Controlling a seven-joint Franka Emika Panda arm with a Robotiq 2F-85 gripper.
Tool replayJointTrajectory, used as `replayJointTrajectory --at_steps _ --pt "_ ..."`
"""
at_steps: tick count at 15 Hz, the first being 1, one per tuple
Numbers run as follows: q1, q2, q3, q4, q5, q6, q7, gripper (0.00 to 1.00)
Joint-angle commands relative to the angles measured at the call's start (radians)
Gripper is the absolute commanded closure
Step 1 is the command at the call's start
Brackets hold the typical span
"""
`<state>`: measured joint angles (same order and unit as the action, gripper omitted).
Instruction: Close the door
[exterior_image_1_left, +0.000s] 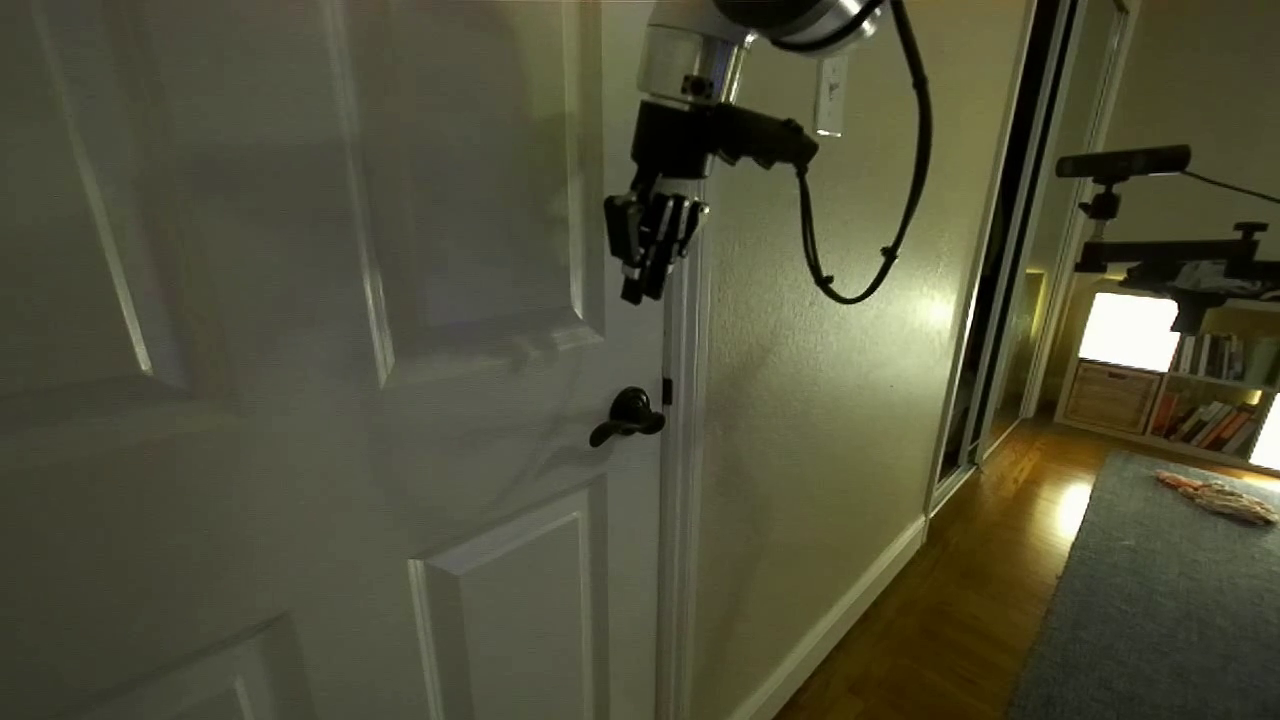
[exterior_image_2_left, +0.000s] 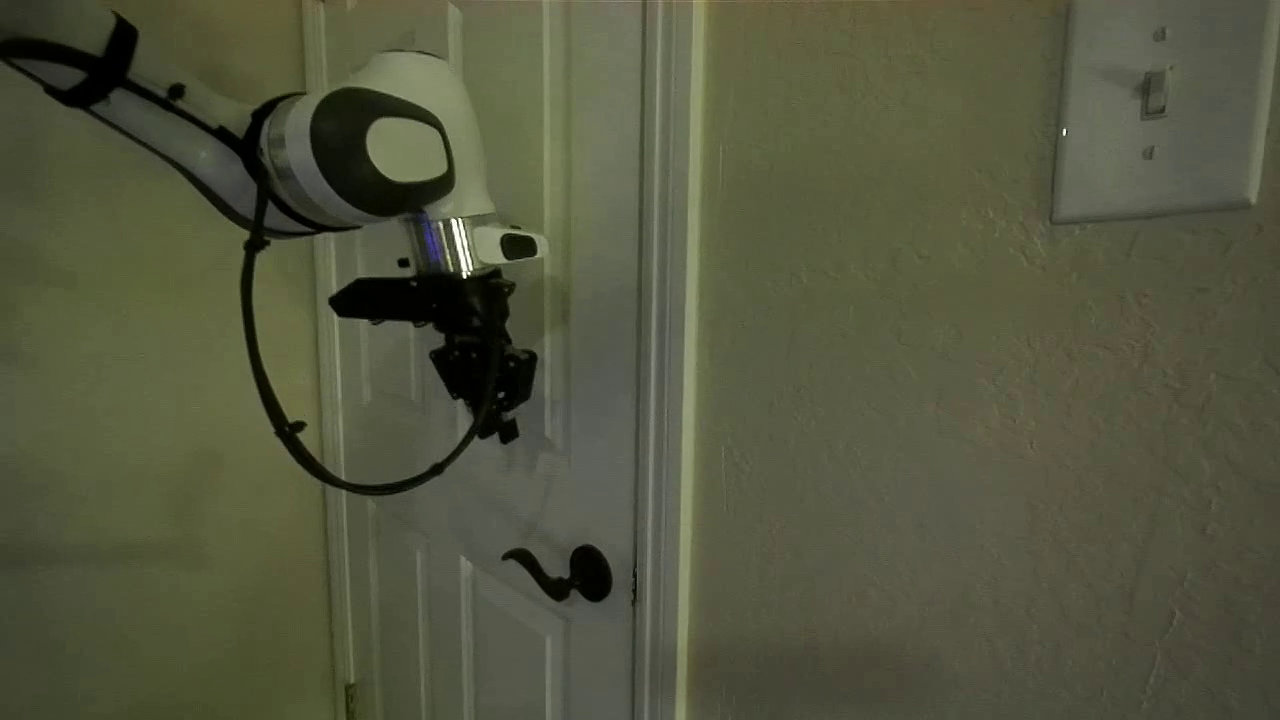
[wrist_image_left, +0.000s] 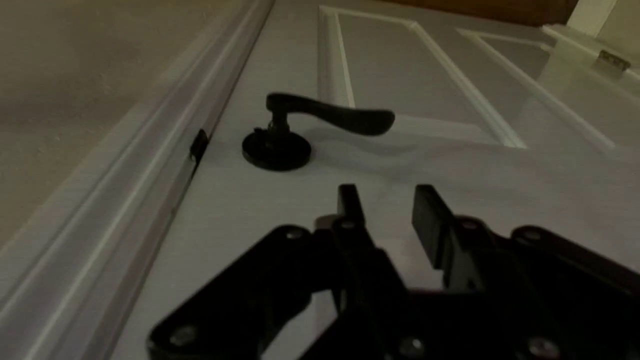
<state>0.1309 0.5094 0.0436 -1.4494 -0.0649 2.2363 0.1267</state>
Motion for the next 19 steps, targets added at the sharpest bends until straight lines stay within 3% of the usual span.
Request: replayJointTrajectory --at_steps 1,6,13,14,19 --pt "0.005 -0.213 0.0 -0.234 0.007 -0.126 0.027 0.35" --pt "-0.011 -0.423 0.015 -0.453 0.058 -0.287 0.063 0.03" --pt "-0.025 -0.654 0.018 -0.706 0.146 -0.315 0.138 0.0" --pt "-0.024 -0.555 0.023 -0.603 0.122 -0.317 0.104 0.0" --pt "-0.029 -0.618 0.024 -0.669 0.134 -0.318 0.117 0.0"
